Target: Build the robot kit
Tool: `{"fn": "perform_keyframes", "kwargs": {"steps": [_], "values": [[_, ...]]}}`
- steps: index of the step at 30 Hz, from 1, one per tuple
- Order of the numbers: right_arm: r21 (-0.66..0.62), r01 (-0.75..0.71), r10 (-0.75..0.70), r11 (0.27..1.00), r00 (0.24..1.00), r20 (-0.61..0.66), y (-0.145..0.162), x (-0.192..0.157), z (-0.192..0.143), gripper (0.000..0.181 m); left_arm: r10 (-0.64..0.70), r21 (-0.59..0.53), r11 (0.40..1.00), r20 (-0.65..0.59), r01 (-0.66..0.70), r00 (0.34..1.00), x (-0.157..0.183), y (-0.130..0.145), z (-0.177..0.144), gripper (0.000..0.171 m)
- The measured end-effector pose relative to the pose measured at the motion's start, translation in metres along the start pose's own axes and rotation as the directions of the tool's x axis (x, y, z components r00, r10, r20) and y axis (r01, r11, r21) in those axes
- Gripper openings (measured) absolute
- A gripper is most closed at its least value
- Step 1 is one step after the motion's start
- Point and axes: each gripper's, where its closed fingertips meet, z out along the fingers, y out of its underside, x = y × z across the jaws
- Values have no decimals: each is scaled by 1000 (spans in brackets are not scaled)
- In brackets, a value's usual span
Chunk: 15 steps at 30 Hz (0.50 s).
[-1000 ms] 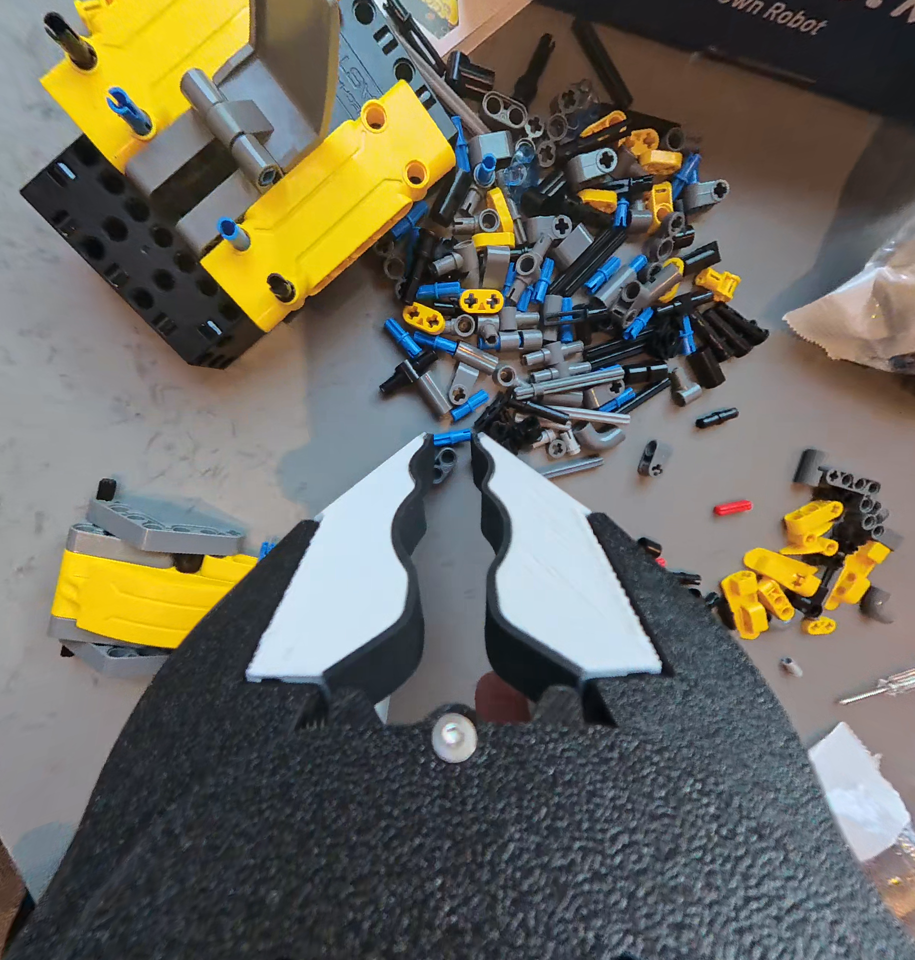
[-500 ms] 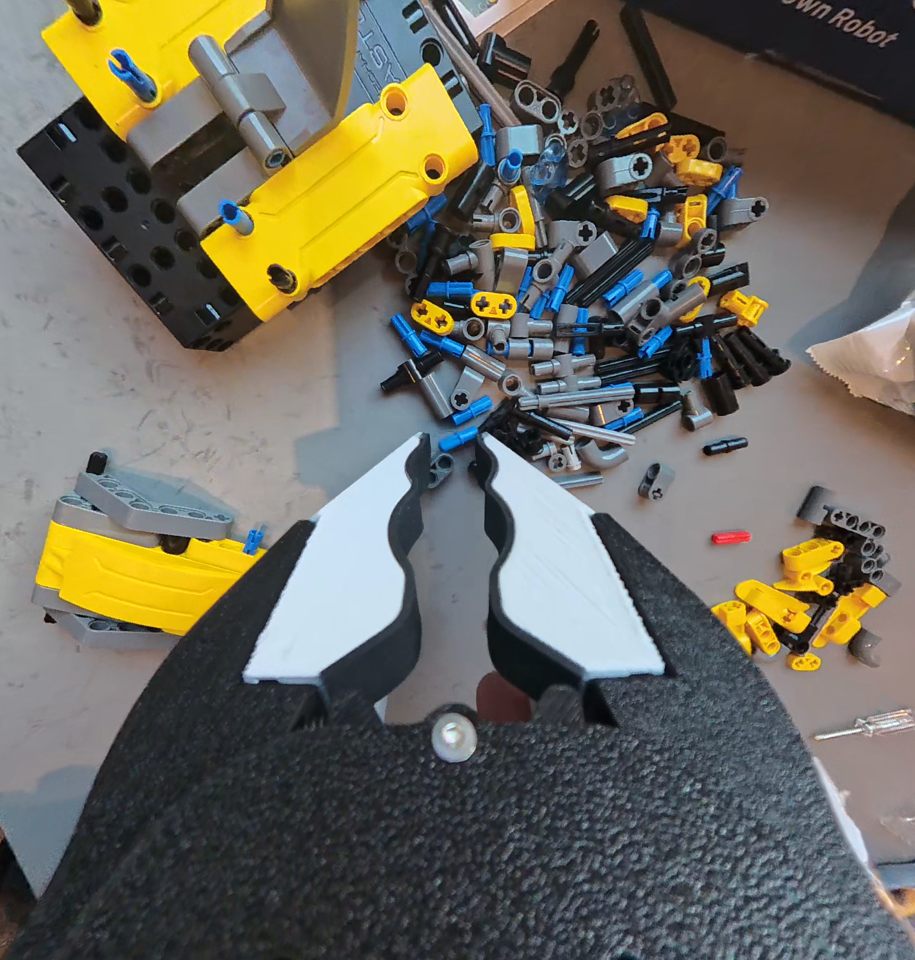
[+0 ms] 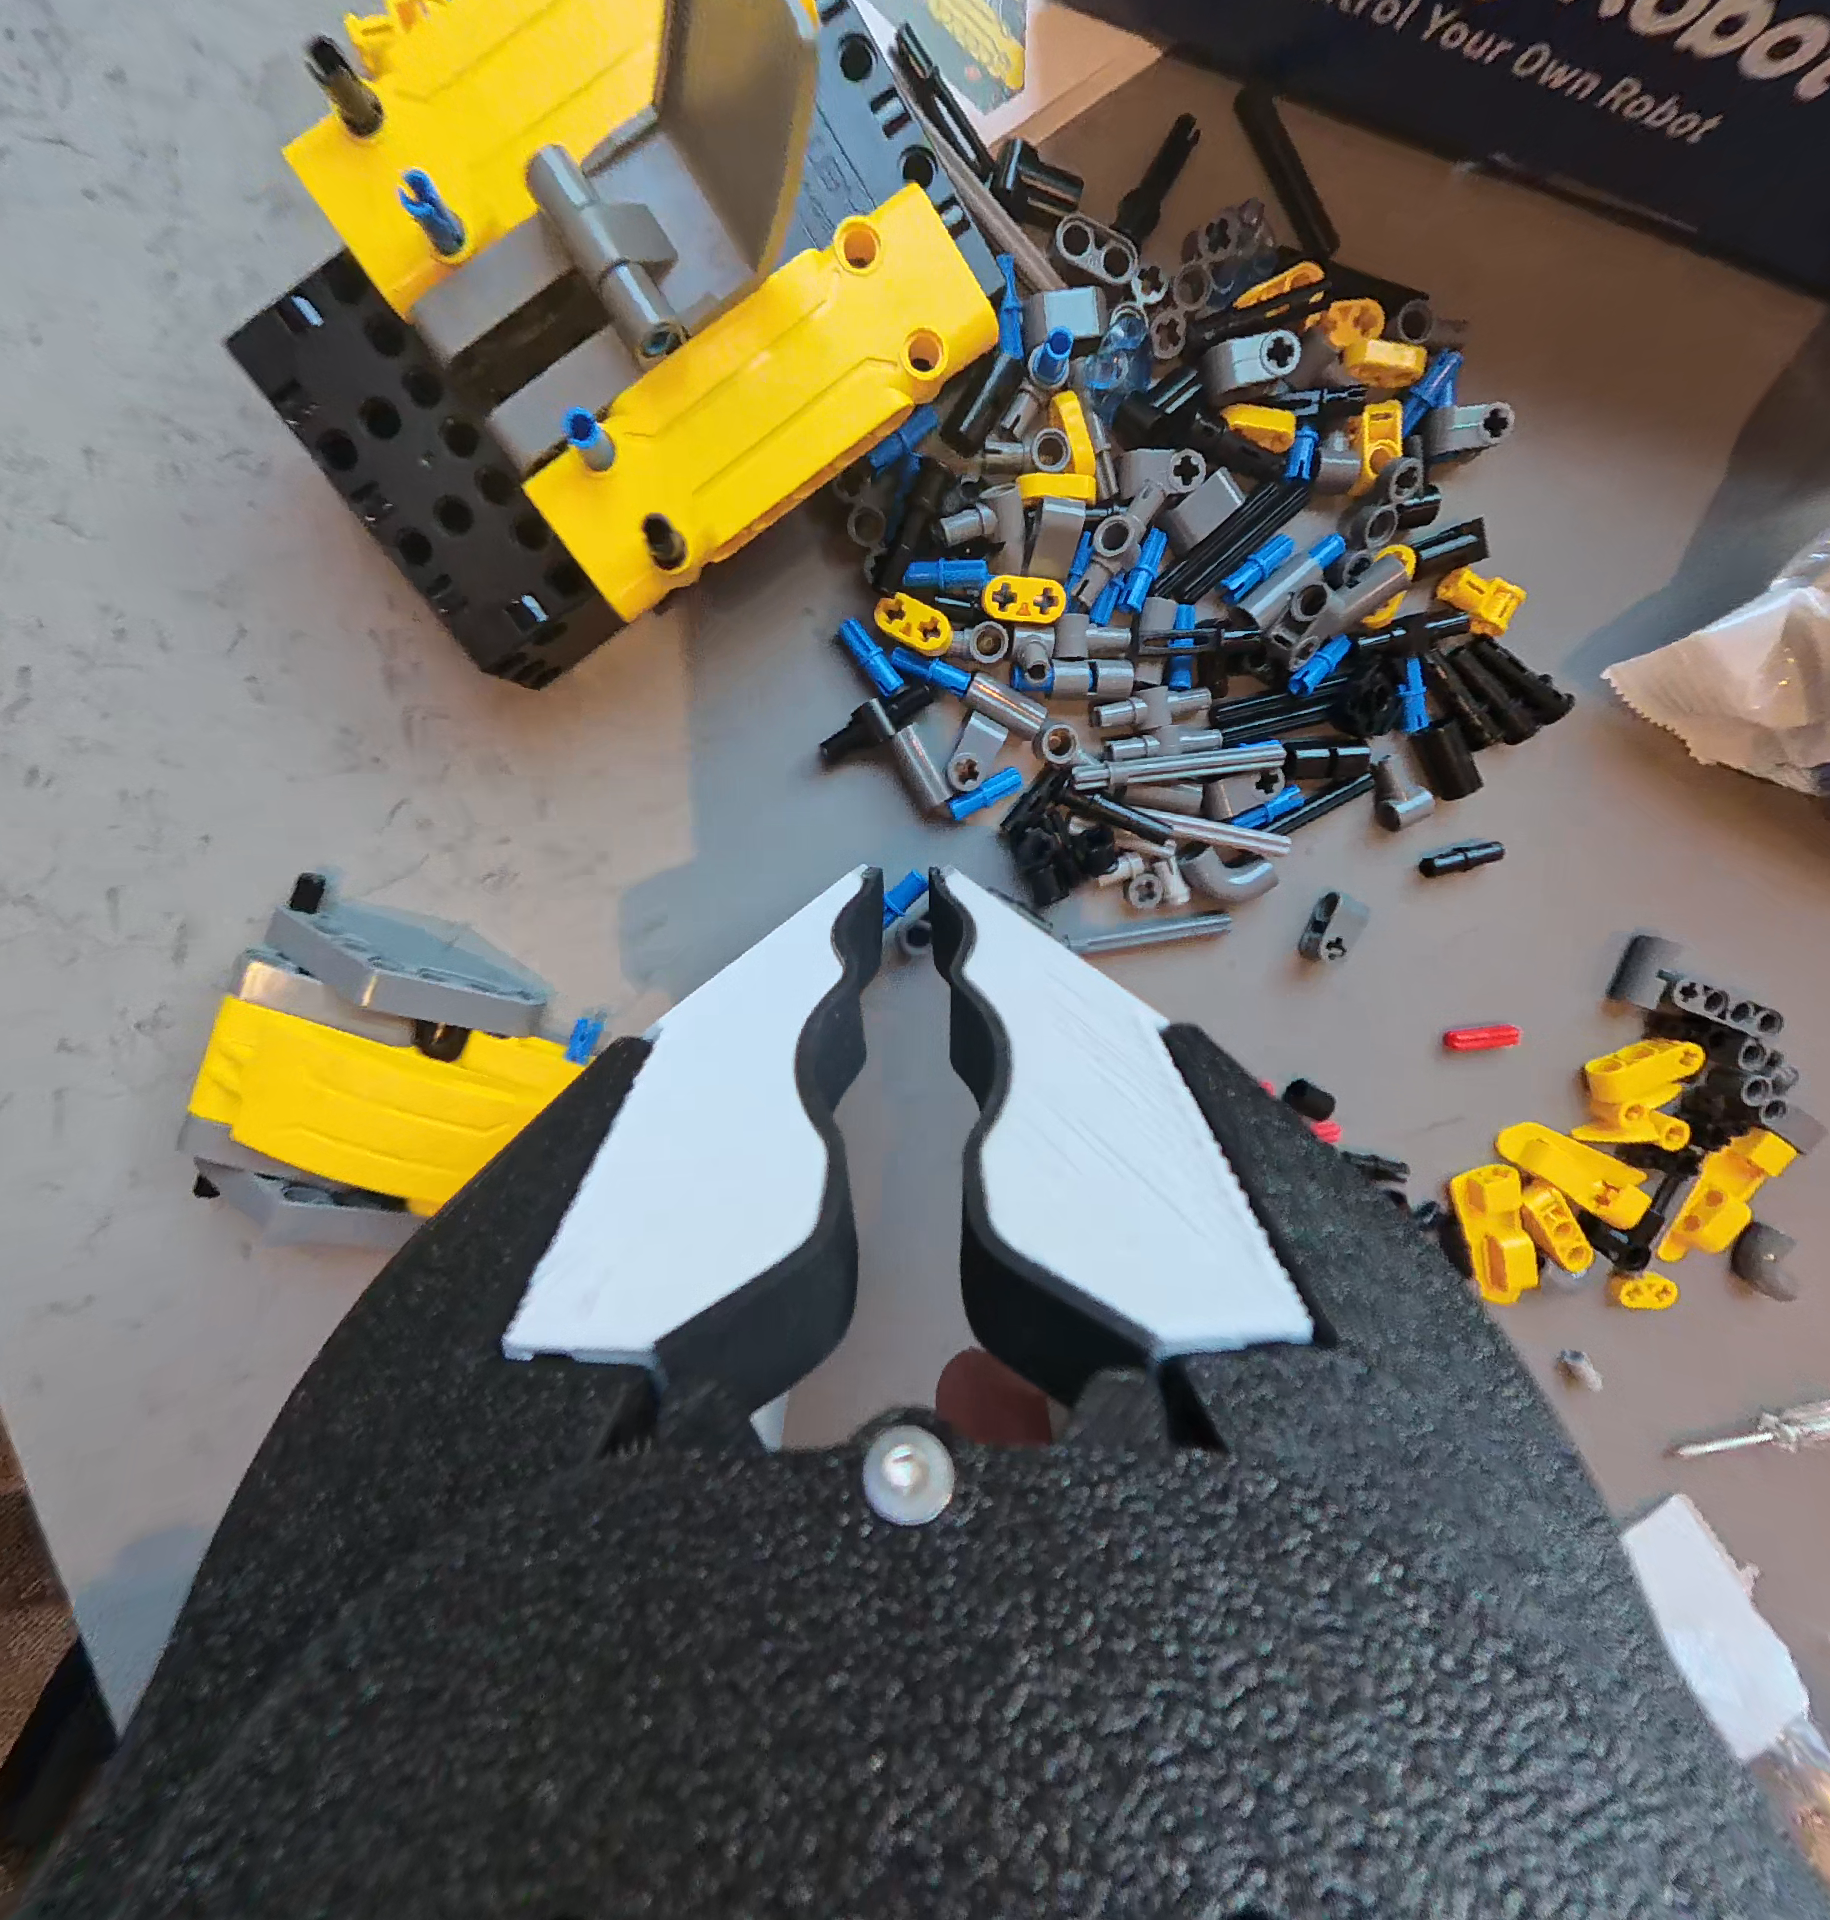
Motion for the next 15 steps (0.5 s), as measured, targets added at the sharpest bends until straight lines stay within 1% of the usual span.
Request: {"fn": "perform_keyframes", "kwargs": {"steps": [3,6,11,15], "values": [[25,-14,14,1000,1000,-20,2,-9,-15,8,3,-3,1000,1,-3,1000,0,0,0,0],[52,-41,43,998,998,-40,13,-25,-35,8,-1,-1,1000,1,1,1000,0,0,0,0],[80,-126,130,989,990,-53,49,-54,-58,8,3,-5,1000,-9,-4,1000,4,1,1,0],[75,-164,168,984,985,-46,79,-76,-61,8,15,-11,1000,-23,-16,1000,8,1,5,0]]}}
